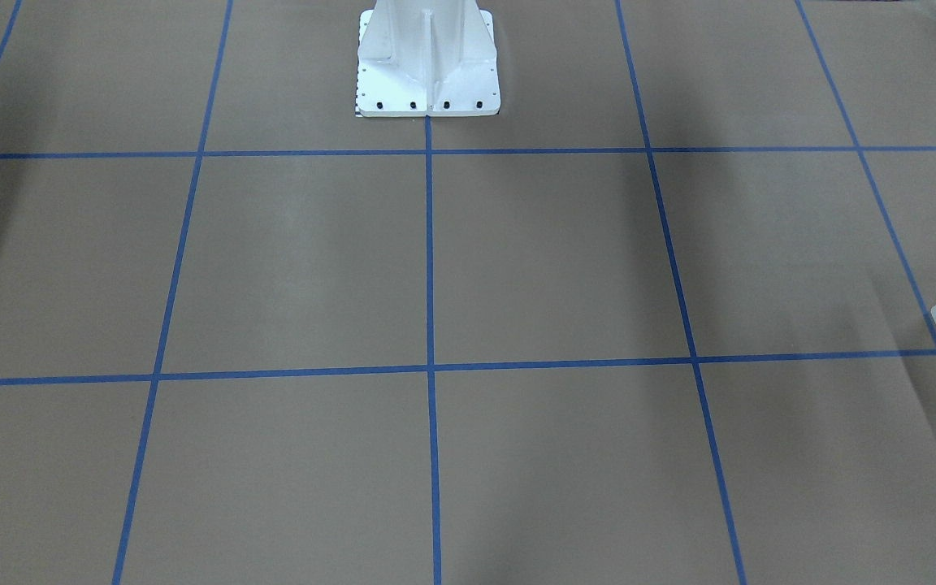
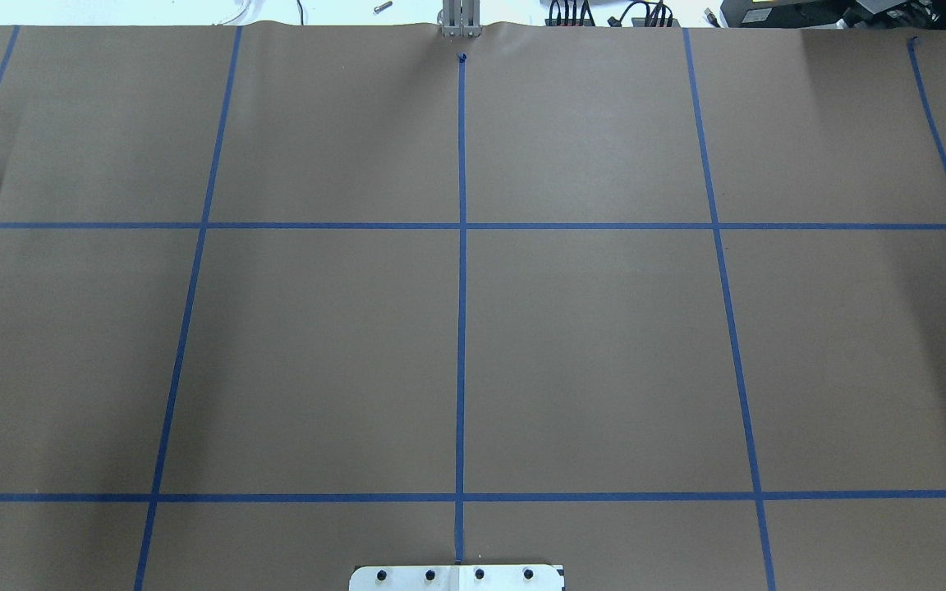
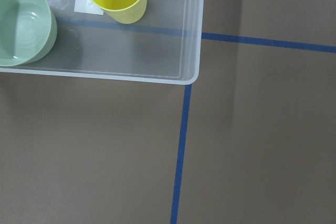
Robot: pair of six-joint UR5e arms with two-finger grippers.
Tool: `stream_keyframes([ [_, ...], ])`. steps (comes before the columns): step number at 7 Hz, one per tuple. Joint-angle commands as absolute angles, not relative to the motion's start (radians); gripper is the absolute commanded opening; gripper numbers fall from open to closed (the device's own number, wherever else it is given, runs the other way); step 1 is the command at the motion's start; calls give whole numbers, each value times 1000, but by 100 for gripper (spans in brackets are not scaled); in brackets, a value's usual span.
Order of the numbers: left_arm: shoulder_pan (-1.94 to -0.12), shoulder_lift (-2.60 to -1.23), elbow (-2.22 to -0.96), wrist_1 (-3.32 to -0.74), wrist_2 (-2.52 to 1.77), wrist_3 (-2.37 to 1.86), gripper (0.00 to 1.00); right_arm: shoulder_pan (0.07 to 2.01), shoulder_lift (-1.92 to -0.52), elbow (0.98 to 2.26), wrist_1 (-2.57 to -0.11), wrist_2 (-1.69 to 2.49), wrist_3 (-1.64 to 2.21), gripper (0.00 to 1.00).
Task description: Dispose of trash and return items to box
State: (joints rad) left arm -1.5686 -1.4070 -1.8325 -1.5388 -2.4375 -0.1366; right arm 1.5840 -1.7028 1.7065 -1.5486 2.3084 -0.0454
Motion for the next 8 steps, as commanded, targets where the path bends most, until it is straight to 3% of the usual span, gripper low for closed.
stream_keyframes([
  [1,-1572,-1390,-1870,-1540,-2459,-137,99,1594,-1735,1758,-1551,2287,-48,100],
  [8,-1572,-1382,-1864,-1539,-2456,-141,99,1583,-1743,1759,-1549,2298,-43,100],
])
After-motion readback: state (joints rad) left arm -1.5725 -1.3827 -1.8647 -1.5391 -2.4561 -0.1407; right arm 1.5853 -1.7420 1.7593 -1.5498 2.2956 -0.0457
